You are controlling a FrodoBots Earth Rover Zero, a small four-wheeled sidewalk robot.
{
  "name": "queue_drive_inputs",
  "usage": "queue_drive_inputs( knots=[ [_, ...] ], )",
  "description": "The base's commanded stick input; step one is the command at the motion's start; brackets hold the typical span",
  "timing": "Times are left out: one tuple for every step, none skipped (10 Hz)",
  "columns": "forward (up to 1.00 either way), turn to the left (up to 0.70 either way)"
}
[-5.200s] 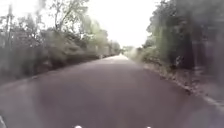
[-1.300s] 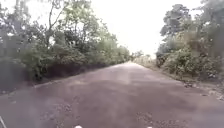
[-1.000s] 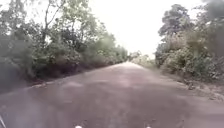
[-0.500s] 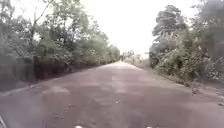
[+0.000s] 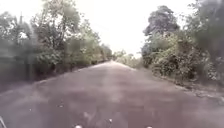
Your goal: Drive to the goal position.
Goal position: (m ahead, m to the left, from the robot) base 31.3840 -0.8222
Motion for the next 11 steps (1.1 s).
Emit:
queue_drive_inputs(
  knots=[
    [1.0, -0.09],
    [1.0, -0.09],
    [1.0, -0.09],
    [1.0, -0.09],
    [1.0, -0.09],
    [1.0, -0.06],
    [1.0, -0.04],
    [1.0, -0.03],
    [1.0, -0.03],
    [1.0, -0.03],
    [1.0, -0.03]
  ],
)
